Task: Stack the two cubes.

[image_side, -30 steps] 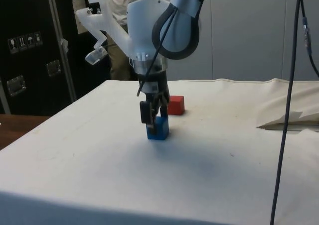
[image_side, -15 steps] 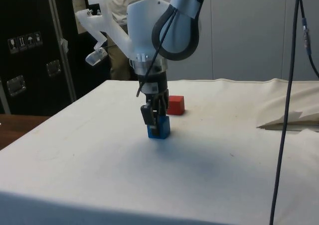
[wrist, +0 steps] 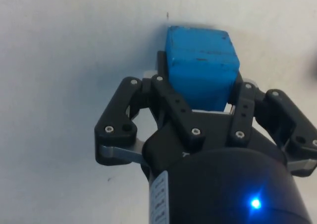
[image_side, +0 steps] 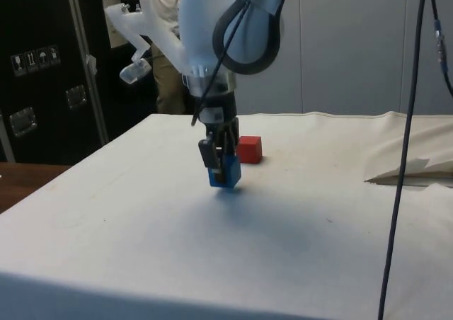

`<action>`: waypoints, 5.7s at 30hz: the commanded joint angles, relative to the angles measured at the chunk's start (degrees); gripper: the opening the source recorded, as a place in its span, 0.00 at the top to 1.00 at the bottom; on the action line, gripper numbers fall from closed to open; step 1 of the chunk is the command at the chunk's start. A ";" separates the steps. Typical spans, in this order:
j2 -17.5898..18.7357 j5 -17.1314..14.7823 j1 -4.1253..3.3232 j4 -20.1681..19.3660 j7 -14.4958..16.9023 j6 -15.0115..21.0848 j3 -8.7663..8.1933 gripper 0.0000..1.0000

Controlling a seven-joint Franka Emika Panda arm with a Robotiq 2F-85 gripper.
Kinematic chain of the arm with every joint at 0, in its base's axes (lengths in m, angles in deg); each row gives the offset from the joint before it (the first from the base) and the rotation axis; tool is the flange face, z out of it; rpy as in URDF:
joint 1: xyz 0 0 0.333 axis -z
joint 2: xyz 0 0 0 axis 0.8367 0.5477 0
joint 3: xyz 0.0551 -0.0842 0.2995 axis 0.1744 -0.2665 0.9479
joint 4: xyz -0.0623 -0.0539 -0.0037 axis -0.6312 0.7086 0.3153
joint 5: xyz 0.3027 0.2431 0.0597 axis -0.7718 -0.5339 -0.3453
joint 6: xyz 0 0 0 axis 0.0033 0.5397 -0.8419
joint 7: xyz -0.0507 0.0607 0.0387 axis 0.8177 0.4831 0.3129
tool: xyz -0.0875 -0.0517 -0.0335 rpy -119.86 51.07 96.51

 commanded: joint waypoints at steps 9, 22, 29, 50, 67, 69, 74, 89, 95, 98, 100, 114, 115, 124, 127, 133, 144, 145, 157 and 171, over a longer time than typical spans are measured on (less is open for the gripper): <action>-3.67 -0.23 0.17 0.17 1.20 -5.50 -0.23 0.98; -7.85 -0.40 0.40 0.34 4.30 -9.74 -1.38 0.98; -9.34 -0.74 0.57 0.23 6.13 -10.43 -1.95 0.98; -9.17 -9.74 1.66 -0.74 20.40 -7.51 -6.65 0.98; -8.82 -13.29 1.83 -1.20 30.54 -8.08 -11.46 0.98; -8.59 -13.01 1.83 -0.97 31.11 -8.14 -12.03 0.98; -8.19 -12.55 1.66 -0.46 32.37 -7.85 -13.18 0.98; -6.88 -10.89 1.43 -0.06 33.29 -6.65 -15.07 0.98; -6.25 -10.37 1.43 0.23 33.29 -6.02 -15.47 0.98; -5.44 -10.14 1.43 0.92 33.23 -5.79 -15.99 0.98; -5.79 -11.00 1.55 0.74 33.80 -6.07 -15.70 0.98; -4.70 -10.89 1.55 1.55 33.80 -6.02 -16.04 0.98; -4.70 -10.94 1.55 1.55 33.86 -6.07 -16.04 0.98; -4.70 -11.63 1.66 1.43 34.15 -6.65 -15.81 0.98; -4.64 -11.17 1.55 1.49 33.80 -6.70 -16.04 0.98; -4.07 -12.66 1.66 1.43 34.03 -6.42 -15.70 0.98; -2.92 -13.98 1.60 1.49 33.23 -5.04 -15.76 0.98; -2.92 -13.98 1.60 1.49 33.12 -4.98 -15.76 0.98; -2.86 -13.75 1.66 1.66 33.00 -5.33 -16.27 0.47; -4.13 -12.78 1.38 2.23 32.43 -7.05 -16.96 0.00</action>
